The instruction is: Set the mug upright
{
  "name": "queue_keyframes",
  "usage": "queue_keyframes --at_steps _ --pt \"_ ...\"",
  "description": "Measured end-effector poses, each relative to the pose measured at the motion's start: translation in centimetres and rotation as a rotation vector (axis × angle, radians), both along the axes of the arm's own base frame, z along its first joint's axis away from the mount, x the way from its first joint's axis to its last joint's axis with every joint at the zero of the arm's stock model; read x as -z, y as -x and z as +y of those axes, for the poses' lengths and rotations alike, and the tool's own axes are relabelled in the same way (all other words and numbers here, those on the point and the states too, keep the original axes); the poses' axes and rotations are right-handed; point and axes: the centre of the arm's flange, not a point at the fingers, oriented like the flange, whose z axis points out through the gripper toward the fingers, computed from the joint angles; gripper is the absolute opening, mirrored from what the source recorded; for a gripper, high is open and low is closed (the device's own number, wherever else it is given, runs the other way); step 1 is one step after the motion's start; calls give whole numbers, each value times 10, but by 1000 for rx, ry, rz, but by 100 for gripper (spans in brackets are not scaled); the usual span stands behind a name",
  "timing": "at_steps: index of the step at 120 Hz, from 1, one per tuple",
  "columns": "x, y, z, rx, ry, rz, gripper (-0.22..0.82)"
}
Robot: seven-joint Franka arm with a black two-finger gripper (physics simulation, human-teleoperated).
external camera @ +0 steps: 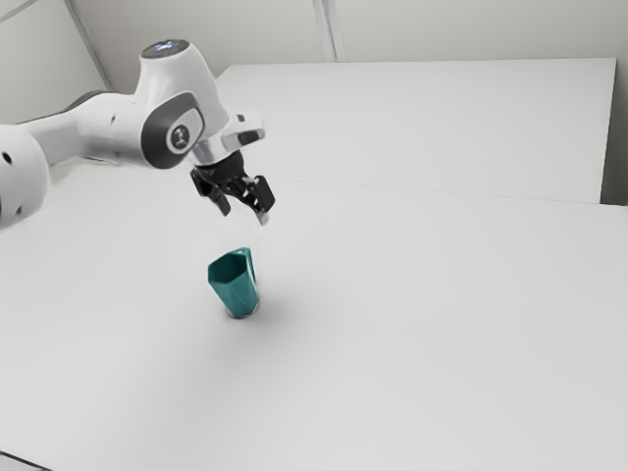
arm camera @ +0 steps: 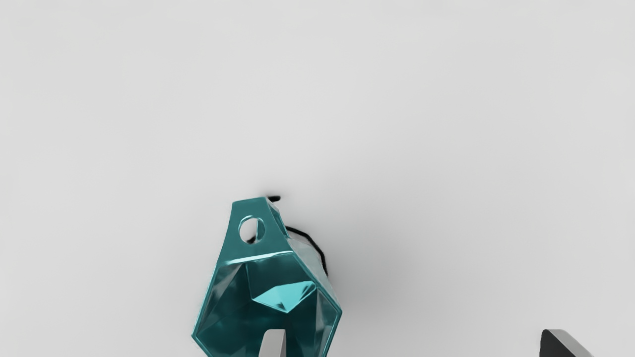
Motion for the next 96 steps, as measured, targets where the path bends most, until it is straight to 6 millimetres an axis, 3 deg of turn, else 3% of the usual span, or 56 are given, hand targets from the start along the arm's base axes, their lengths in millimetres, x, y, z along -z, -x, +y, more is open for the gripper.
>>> queue_keyframes --at_steps 18,36,48,75,96 --pt "-68 -23 -3 8 14 -34 58" --pt "-111 -28 39 -46 7 -34 59" --pt "-118 -23 53 -59 4 -6 60" --pt "-121 -16 32 -7 -1 36 60" --pt "-123 -15 37 -6 1 47 60"
